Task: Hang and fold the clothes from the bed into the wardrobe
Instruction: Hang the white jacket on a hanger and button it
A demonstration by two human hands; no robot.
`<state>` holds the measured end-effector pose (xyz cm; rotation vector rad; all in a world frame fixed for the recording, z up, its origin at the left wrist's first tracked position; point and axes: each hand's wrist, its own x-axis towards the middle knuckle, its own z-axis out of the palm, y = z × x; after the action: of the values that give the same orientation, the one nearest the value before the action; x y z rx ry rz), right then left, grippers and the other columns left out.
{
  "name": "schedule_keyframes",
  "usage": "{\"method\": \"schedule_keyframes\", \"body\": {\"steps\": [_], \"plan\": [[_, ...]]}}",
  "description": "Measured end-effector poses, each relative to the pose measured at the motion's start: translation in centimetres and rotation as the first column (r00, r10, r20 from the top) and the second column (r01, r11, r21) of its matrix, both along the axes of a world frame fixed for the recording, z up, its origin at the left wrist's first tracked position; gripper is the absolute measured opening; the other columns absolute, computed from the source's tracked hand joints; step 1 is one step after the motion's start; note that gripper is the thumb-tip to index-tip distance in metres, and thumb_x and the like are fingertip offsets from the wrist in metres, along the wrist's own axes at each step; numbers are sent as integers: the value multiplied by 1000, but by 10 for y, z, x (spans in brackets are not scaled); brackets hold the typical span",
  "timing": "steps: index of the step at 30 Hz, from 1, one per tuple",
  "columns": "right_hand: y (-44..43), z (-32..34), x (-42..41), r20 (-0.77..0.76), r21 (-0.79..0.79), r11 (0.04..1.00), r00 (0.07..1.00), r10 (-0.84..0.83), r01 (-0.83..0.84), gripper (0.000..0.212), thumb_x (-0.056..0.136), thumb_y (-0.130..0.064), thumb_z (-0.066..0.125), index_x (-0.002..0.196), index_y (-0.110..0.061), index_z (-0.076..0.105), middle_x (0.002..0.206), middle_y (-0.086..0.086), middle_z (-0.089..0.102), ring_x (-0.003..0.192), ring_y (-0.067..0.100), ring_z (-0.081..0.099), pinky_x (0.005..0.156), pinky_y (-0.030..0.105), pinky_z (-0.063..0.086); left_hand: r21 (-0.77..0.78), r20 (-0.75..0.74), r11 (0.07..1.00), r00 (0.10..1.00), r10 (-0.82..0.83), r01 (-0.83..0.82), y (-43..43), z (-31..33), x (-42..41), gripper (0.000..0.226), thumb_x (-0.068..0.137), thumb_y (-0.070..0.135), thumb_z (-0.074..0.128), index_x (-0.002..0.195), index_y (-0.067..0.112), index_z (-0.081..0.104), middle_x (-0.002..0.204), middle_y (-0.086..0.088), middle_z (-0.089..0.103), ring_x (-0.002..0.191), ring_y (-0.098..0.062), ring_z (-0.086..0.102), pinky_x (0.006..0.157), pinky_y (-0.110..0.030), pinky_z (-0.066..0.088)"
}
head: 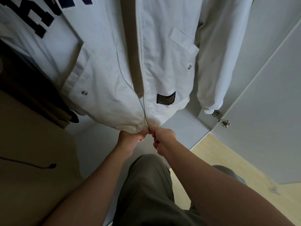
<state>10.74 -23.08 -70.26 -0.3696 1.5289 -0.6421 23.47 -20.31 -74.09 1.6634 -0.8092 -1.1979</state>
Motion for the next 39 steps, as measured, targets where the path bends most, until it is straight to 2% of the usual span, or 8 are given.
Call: {"method": "schedule_keyframes", "body": {"steps": [6,12,17,24,28,30,33,39], "plan": [[-4,8,-4,-115,-142,958,965,234,-249,12,76,-13,70,78,-6,61,61,5,50,48,17,34,43,24,29,-32,177,988,974,-141,149,-4,1,11,35,74,13,79,59,5,48,53,-6,45,51,-15,39,57,-29,36],[-14,20,-15,-261,-66,737,724,638,-673,19,73,-20,75,65,-12,60,45,-3,42,36,11,28,39,14,24,-84,207,974,960,-188,209,-10,-3,12,24,81,4,71,60,7,59,56,1,54,54,-10,48,59,-24,39],[-19,40,-1,-129,-52,795,794,594,-604,23,84,0,44,64,-3,56,52,5,39,36,15,28,41,18,24,-6,301,976,932,-204,216,-14,-6,5,36,88,14,66,54,18,54,52,5,57,52,-9,50,59,-26,37],[-39,104,12,-48,-455,801,908,415,-390,29,90,-5,44,63,-17,48,47,-2,34,33,12,25,38,18,21,70,371,994,923,-99,78,-17,-2,13,41,89,21,68,51,13,57,49,5,58,44,-5,50,56,-21,41],[-34,110,7,-143,-488,754,892,429,-440,19,88,-18,51,71,-19,56,52,-5,44,37,10,37,34,17,30,120,64,993,998,13,-20,-24,16,8,14,87,15,73,85,3,66,70,-11,59,65,-23,56,70,-34,50],[-33,106,4,-164,-479,746,883,441,-462,23,91,-15,49,69,-20,54,47,-7,45,38,11,37,35,18,29,326,40,944,997,-61,45,-22,29,8,45,84,42,76,106,5,63,71,-8,57,59,-22,60,64,-30,52],[-36,110,2,-134,-470,767,894,427,-437,24,91,-13,49,67,-19,54,43,-7,44,35,12,34,34,17,26,471,544,877,753,-370,90,-16,57,11,76,79,73,62,122,10,62,86,-9,68,60,-20,70,59,-26,54],[-34,120,5,-117,-431,794,899,422,-429,27,84,-10,46,60,-19,41,44,-3,34,29,11,25,36,15,22,-103,912,992,405,65,72,-27,107,-5,56,84,68,55,96,14,64,98,-6,68,92,-31,65,71,-40,55]]}}
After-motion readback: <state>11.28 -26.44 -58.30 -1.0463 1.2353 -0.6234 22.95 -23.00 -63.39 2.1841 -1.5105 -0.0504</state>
